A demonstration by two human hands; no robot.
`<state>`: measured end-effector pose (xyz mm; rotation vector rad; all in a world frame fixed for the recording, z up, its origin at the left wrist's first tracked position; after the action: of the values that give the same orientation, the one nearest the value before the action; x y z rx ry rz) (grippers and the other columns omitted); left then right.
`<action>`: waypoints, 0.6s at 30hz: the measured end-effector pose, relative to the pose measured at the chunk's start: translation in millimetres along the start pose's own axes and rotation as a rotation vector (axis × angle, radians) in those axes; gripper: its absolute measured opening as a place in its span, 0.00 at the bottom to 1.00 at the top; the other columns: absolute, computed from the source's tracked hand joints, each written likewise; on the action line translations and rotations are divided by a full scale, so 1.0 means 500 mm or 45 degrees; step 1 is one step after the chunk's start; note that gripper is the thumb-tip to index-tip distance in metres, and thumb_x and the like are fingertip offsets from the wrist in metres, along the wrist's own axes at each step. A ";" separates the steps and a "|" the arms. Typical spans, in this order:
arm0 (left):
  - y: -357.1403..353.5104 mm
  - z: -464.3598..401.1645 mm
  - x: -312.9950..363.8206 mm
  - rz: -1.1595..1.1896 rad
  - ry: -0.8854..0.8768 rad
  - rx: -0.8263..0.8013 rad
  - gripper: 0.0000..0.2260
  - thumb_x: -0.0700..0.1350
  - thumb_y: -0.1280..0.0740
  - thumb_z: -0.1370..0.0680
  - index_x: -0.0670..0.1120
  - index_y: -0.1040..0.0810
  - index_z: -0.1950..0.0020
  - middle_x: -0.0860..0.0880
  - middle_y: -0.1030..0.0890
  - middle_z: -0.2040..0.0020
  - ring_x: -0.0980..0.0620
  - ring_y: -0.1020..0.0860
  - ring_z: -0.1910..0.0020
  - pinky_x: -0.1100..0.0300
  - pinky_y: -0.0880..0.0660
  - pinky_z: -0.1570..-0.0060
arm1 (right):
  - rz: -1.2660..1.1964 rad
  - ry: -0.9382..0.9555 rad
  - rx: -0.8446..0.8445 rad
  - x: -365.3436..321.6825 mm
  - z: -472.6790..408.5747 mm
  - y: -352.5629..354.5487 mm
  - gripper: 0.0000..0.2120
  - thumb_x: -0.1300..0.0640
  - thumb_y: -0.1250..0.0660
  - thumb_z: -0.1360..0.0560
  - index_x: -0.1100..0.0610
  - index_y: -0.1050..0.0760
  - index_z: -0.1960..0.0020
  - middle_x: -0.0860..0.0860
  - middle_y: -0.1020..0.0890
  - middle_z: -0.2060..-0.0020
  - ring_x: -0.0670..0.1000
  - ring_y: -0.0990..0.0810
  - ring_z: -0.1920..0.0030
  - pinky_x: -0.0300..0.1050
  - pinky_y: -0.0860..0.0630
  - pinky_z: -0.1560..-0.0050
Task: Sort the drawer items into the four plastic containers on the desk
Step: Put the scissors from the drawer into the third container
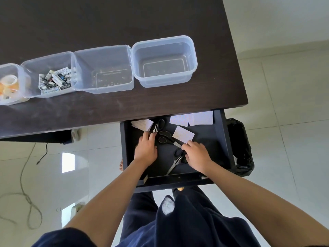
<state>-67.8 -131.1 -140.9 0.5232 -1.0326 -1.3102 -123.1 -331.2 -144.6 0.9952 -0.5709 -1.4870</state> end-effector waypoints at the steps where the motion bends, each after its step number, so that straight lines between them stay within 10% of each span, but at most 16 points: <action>1: -0.002 -0.005 0.003 -0.031 -0.028 -0.003 0.28 0.41 0.37 0.24 0.49 0.42 0.26 0.46 0.40 0.27 0.43 0.35 0.33 0.49 0.23 0.45 | 0.002 -0.008 0.009 0.002 0.002 0.001 0.14 0.62 0.37 0.25 0.56 0.29 0.40 0.54 0.26 0.43 0.58 0.25 0.45 0.51 0.31 0.48; 9: -0.002 -0.044 0.017 -0.053 -0.077 -0.033 0.26 0.36 0.39 0.25 0.45 0.38 0.26 0.46 0.38 0.29 0.40 0.32 0.39 0.47 0.24 0.47 | 0.020 0.086 0.030 0.023 0.011 0.003 0.26 0.67 0.33 0.30 0.53 0.28 0.34 0.55 0.28 0.43 0.58 0.27 0.44 0.52 0.30 0.45; 18: -0.021 -0.014 0.013 0.115 -0.090 -0.150 0.21 0.38 0.41 0.23 0.43 0.32 0.29 0.40 0.28 0.37 0.41 0.26 0.41 0.52 0.26 0.43 | 0.154 0.093 -0.012 0.038 0.002 0.010 0.21 0.49 0.32 0.27 0.56 0.29 0.38 0.53 0.30 0.41 0.56 0.30 0.42 0.51 0.32 0.40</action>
<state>-68.1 -141.5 -150.8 0.3394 -1.0187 -1.3083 -120.2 -350.7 -144.6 0.9863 -0.5615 -1.3398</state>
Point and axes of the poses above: each hand's wrist, its own z-axis away from the middle knuckle, its own y-axis out of the back of the hand, x = y × z, the point moved 1 cm from there along -z, towards the middle knuckle
